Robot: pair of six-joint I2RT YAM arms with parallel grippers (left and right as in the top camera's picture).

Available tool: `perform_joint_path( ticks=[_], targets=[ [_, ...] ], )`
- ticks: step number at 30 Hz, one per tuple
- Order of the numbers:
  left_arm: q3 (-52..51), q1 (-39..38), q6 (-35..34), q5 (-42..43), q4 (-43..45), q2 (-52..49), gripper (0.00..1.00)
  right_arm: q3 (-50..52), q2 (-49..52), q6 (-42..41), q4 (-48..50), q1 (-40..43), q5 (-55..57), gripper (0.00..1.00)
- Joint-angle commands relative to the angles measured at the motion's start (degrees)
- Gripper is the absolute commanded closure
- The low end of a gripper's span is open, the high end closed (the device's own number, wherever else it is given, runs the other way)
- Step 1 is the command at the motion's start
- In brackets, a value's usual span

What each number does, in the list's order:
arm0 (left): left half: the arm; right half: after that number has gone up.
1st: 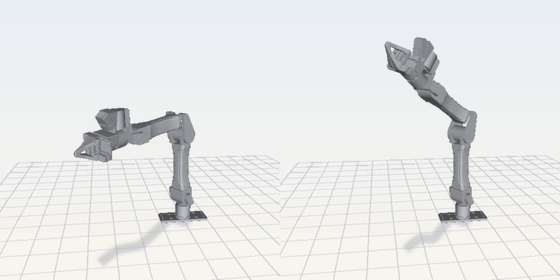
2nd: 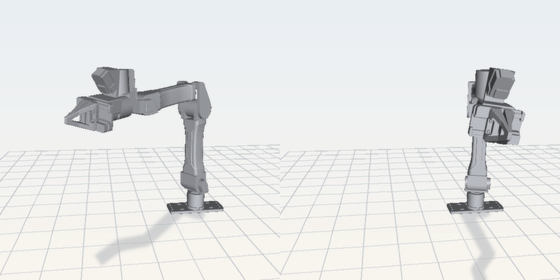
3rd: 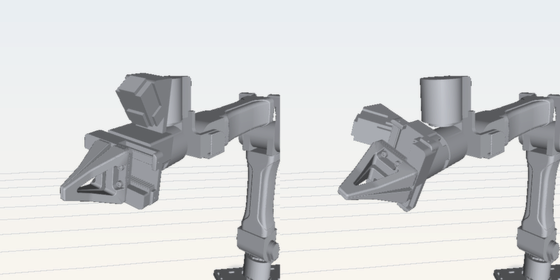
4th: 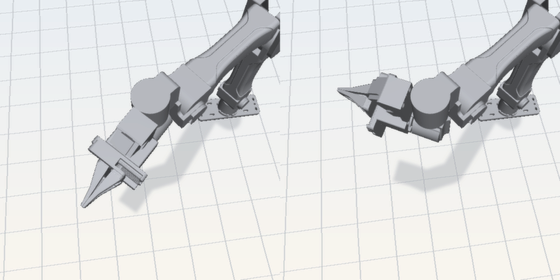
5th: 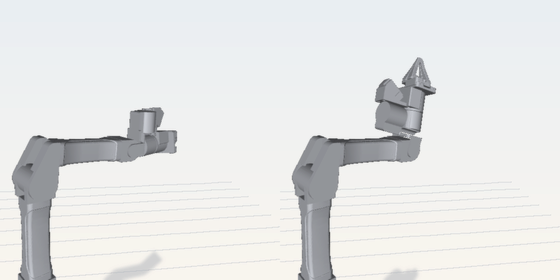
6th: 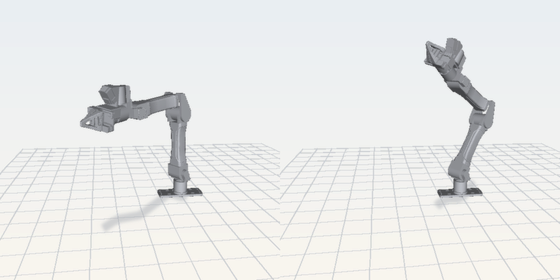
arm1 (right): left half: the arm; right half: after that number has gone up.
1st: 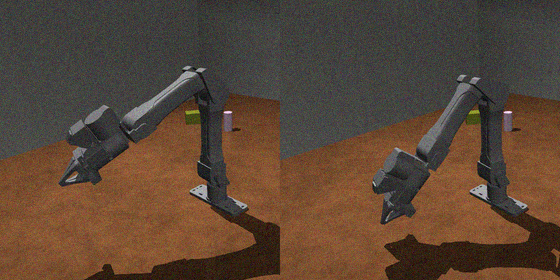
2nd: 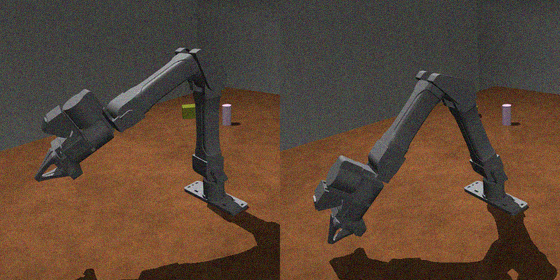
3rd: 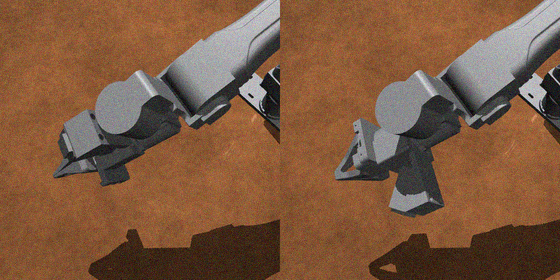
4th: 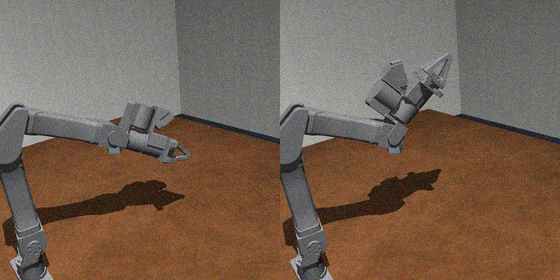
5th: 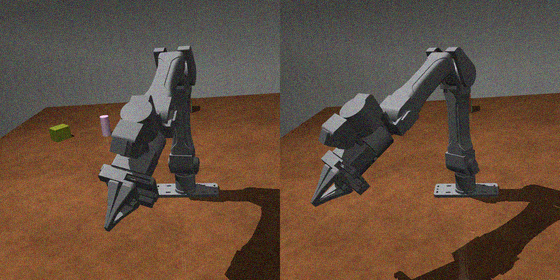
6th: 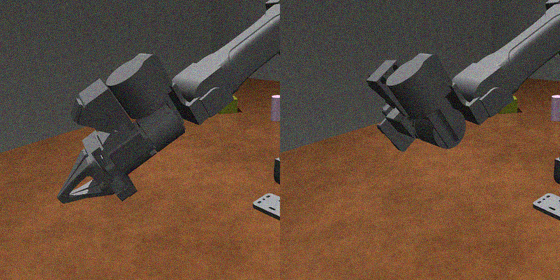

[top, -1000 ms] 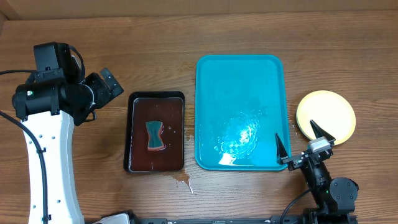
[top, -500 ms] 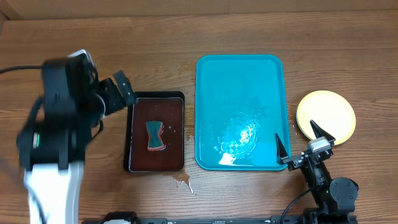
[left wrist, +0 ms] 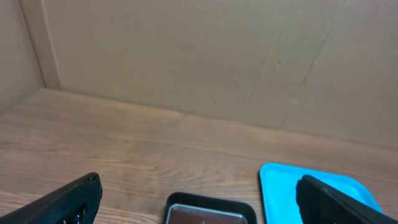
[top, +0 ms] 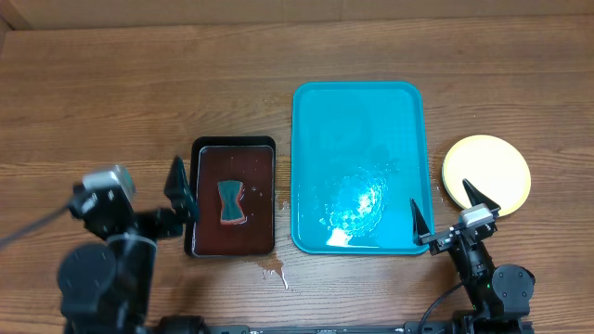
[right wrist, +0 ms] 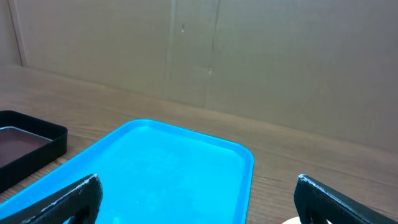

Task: Clean dirty plates on tray and stack at the side

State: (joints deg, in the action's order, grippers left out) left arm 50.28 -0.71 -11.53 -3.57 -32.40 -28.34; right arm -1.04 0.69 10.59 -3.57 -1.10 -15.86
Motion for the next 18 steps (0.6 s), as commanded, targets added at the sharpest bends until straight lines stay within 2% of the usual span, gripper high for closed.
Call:
perform_joint_path(
  ticks=[1, 10, 14, 18],
  targets=[
    [-8.5, 1.3, 2.4, 0.6, 3.2, 8.3, 0.00, 0.6, -0.4, 0.2, 0.3, 0.3, 0.4, 0.00],
    [-26.0, 2.8, 2.3, 3.9, 12.2, 23.8, 0.00, 0.6, -0.4, 0.2, 0.3, 0.3, 0.4, 0.00],
    [-32.1, 2.8, 2.3, 5.2, 15.8, 28.2, 0.00, 0.6, -0.4, 0.2, 0.3, 0.3, 0.4, 0.00],
    [-36.4, 2.8, 2.3, 5.1, 20.2, 28.2, 0.00, 0.6, -0.4, 0.2, 0.3, 0.3, 0.4, 0.00]
  ],
)
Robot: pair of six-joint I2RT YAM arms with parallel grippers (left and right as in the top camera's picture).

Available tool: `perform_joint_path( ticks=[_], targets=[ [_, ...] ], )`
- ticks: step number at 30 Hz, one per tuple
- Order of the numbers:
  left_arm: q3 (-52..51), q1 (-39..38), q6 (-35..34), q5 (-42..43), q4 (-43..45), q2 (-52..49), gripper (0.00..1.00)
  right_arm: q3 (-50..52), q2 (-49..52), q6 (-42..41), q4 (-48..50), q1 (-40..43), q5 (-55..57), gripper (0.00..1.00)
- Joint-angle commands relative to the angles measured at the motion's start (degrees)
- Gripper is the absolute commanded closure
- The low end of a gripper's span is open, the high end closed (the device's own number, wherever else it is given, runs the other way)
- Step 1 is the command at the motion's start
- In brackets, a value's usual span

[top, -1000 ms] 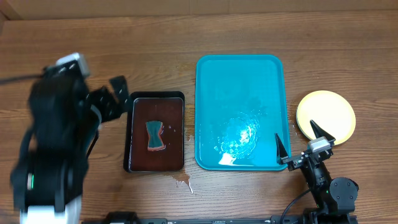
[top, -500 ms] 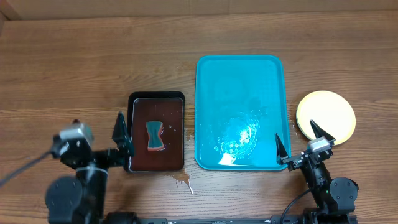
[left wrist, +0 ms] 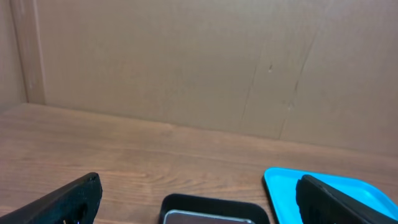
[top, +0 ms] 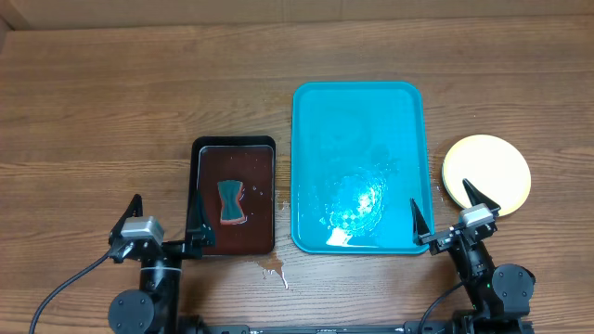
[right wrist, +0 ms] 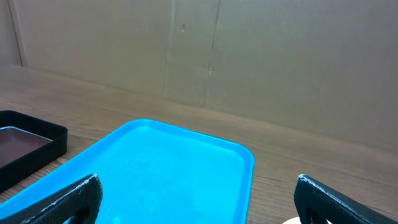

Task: Clean dirty plates on tray and stack at the side

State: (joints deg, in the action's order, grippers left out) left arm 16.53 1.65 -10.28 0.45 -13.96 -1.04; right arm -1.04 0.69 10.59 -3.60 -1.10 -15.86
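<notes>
The blue tray point(top: 359, 162) lies at the table's middle, wet and with no plate on it; it also shows in the right wrist view point(right wrist: 155, 174). A yellow plate point(top: 486, 172) sits on the table right of the tray. A teal sponge point(top: 230, 201) rests in the black container point(top: 233, 195) of dark liquid left of the tray. My left gripper point(top: 165, 221) stands open near the table's front edge, just left of the container. At the tray's front right corner my right gripper point(top: 446, 211) is open, holding nothing.
A small spill of brown liquid point(top: 273, 267) marks the wood in front of the container. Cardboard walls point(left wrist: 186, 62) close off the back of the table.
My left arm has drawn back toward the front edge and squared up, its gripper now level and facing the back wall. The right arm, tray, plate and sponge are unchanged.
</notes>
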Motion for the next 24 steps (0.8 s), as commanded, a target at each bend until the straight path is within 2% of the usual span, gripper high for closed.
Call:
perform_joint_path(
  ticks=[1, 12, 20, 24],
  targets=[
    [-3.6, 0.4, 1.1, 1.1, 2.6, 0.9, 0.00, 0.6, -0.4, 0.2, 0.3, 0.3, 0.4, 0.00],
    [-16.4, 0.2, 1.1, 0.9, 15.3, 0.9, 0.00, 0.6, -0.4, 0.2, 0.3, 0.3, 0.4, 0.00],
    [-16.3, 0.2, 1.1, 0.6, 9.6, 0.8, 0.00, 0.6, -0.4, 0.2, 0.3, 0.3, 0.4, 0.00],
    [-16.2, 0.2, 1.1, 0.6, 9.5, 0.7, 0.00, 0.6, -0.4, 0.2, 0.3, 0.3, 0.4, 0.00]
  ],
)
